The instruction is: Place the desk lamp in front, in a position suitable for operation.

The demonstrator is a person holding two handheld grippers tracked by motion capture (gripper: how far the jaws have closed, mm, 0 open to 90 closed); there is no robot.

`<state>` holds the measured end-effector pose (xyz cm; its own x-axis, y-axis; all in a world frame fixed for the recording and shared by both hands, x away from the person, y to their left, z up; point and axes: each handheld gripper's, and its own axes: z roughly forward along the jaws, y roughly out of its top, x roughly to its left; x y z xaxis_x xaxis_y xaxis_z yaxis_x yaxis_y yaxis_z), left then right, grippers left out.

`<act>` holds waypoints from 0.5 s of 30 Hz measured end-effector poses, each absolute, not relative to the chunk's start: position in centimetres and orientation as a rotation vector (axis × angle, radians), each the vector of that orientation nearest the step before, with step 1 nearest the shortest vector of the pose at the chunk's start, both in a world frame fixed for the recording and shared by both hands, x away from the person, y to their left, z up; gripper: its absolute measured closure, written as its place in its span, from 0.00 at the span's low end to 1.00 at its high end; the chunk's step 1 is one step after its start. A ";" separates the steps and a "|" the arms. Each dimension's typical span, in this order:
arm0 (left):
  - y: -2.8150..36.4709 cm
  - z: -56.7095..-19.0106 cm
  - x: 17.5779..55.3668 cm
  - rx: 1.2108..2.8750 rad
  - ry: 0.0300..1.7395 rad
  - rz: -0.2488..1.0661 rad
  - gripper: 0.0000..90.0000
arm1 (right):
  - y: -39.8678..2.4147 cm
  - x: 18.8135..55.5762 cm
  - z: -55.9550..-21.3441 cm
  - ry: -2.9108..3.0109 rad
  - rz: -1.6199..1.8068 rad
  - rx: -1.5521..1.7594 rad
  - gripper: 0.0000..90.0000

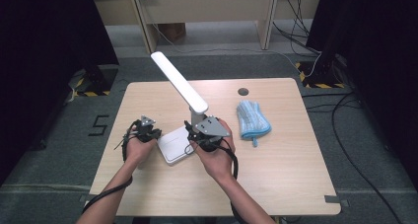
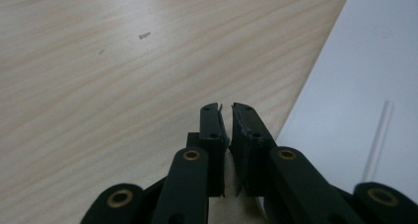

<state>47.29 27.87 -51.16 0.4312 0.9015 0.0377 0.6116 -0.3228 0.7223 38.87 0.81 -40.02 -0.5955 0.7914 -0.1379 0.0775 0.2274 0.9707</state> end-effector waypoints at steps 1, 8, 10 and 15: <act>27.9 -51.3 47.3 2.047 1.268 0.584 0.95 | 0.8 38.8 -40.0 1.858 1.414 0.805 0.55; 27.7 -51.3 47.2 2.049 1.257 0.572 0.97 | 0.8 38.9 -39.9 1.869 1.414 0.807 0.57; 27.7 -51.3 47.2 2.050 1.255 0.570 0.98 | 0.7 38.9 -39.9 1.872 1.431 0.830 0.58; 27.7 -51.3 47.0 2.052 1.251 0.566 0.99 | 0.6 39.2 -39.8 1.878 1.446 0.833 0.58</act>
